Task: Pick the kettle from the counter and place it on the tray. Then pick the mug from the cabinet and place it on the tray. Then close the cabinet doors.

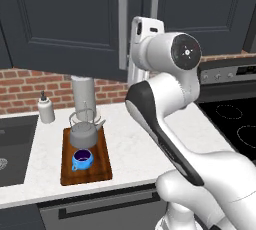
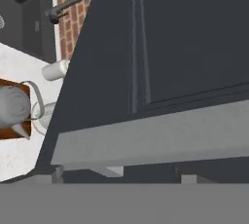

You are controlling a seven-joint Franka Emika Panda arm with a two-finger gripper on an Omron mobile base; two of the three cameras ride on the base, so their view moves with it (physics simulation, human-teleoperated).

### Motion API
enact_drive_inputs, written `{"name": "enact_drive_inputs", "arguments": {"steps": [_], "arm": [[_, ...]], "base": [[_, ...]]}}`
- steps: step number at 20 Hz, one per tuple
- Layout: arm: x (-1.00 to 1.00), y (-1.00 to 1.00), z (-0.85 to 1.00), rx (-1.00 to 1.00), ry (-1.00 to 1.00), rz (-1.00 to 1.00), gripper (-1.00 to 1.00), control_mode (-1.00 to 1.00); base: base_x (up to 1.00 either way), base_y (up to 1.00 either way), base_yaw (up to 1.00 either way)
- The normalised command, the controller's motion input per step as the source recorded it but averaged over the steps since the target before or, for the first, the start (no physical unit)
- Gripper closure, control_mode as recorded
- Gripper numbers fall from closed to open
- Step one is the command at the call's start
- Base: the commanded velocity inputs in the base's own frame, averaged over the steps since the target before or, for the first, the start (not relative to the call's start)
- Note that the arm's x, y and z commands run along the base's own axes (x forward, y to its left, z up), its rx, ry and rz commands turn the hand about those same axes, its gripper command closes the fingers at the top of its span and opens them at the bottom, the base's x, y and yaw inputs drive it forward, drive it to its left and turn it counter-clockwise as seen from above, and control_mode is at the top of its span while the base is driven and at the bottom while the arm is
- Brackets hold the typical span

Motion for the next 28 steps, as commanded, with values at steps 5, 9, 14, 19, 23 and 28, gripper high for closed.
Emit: {"name": "enact_drive_inputs", "arguments": {"steps": [5,9,14,19,23,28], "arm": [[0.76,-0.14,-0.21,0.00,-0.03,0.02,-1.00,-1.00],[0.81,-0.14,-0.13,0.00,0.00,0.01,-1.00,-1.00],[0.79,-0.09,-0.16,0.00,0.00,0.02,-1.00,-1.00],[0.81,-0.02,-0.24,0.00,0.00,0.05,-1.00,-1.00],[0.65,0.00,-0.22,0.00,0.00,0.10,-1.00,-1.00],[0.56,0.00,-0.24,0.00,0.00,0.13,-1.00,-1.00]], "base": [[0.00,0.00,0.00],[0.00,0.00,0.00],[0.00,0.00,0.00],[0.00,0.00,0.00],[0.00,0.00,0.00],[0.00,0.00,0.00]]}}
